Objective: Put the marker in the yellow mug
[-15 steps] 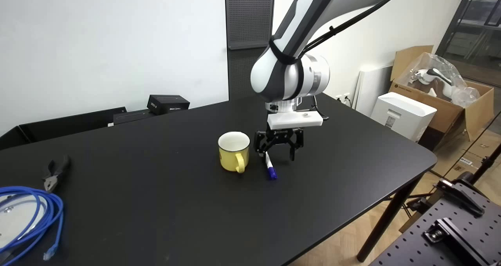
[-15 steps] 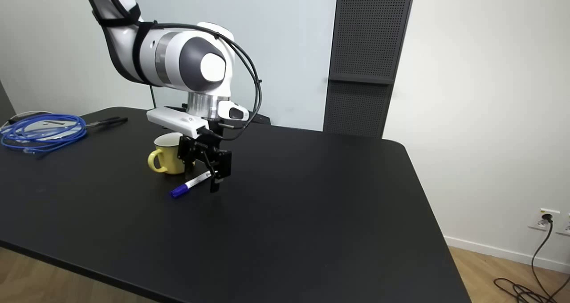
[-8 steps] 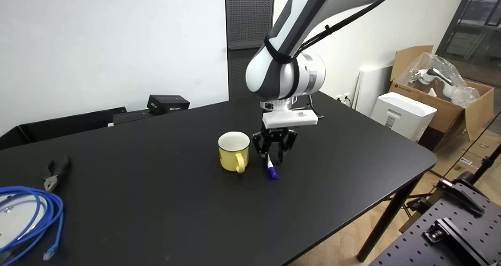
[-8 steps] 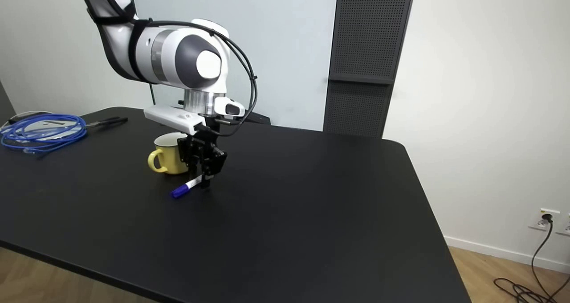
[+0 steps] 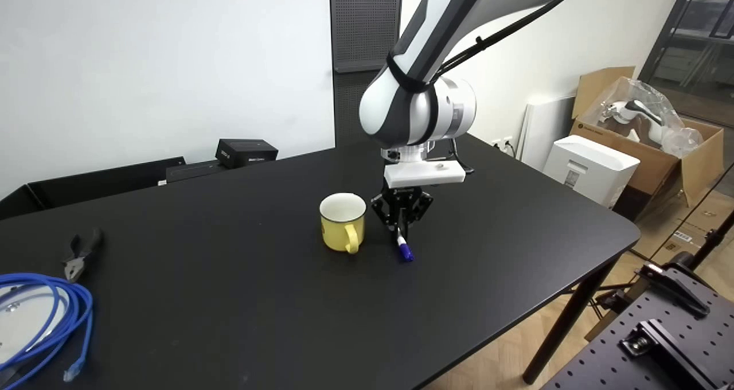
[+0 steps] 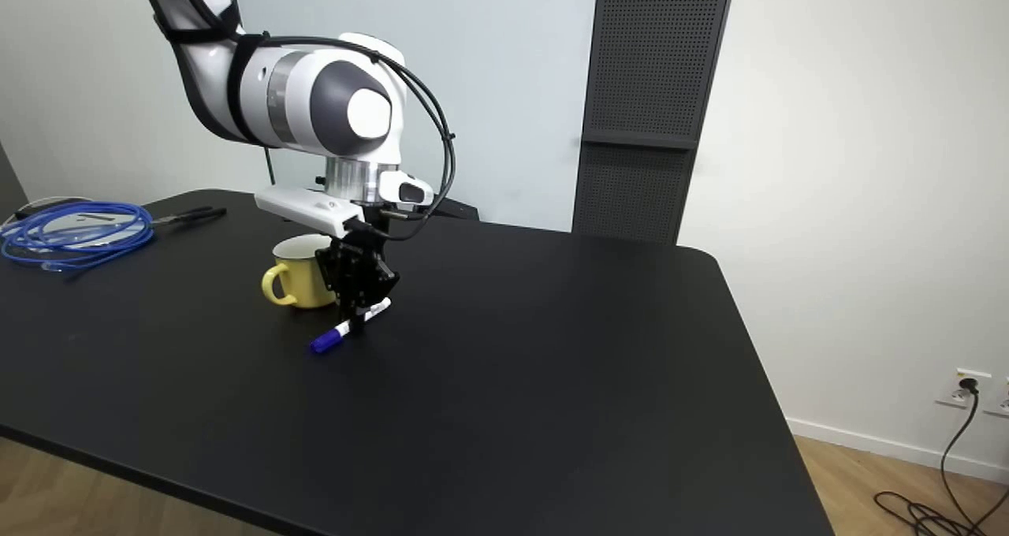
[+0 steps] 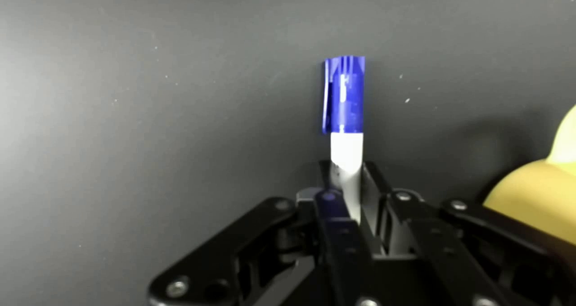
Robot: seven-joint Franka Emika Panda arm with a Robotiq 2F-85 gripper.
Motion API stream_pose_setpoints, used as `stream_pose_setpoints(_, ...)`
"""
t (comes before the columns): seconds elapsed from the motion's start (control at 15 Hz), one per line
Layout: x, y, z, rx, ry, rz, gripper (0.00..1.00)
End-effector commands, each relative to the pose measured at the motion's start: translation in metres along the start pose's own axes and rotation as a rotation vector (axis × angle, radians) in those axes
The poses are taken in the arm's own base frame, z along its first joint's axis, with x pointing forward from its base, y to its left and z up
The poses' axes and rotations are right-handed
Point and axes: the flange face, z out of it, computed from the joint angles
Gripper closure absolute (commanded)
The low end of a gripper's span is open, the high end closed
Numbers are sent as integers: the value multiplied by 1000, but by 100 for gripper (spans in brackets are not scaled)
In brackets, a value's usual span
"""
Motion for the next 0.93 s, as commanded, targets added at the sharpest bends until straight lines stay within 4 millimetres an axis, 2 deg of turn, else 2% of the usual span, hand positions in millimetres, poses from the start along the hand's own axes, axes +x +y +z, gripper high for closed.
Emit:
stream_pose_setpoints(0.0, -4, -5, -21, -2, 33, 16, 96)
stream_pose_setpoints(0.53, -31, -24, -120, -60, 133, 18, 96)
stream_pose_setpoints(0.87, -53, -52, -170, -123, 36, -6, 96)
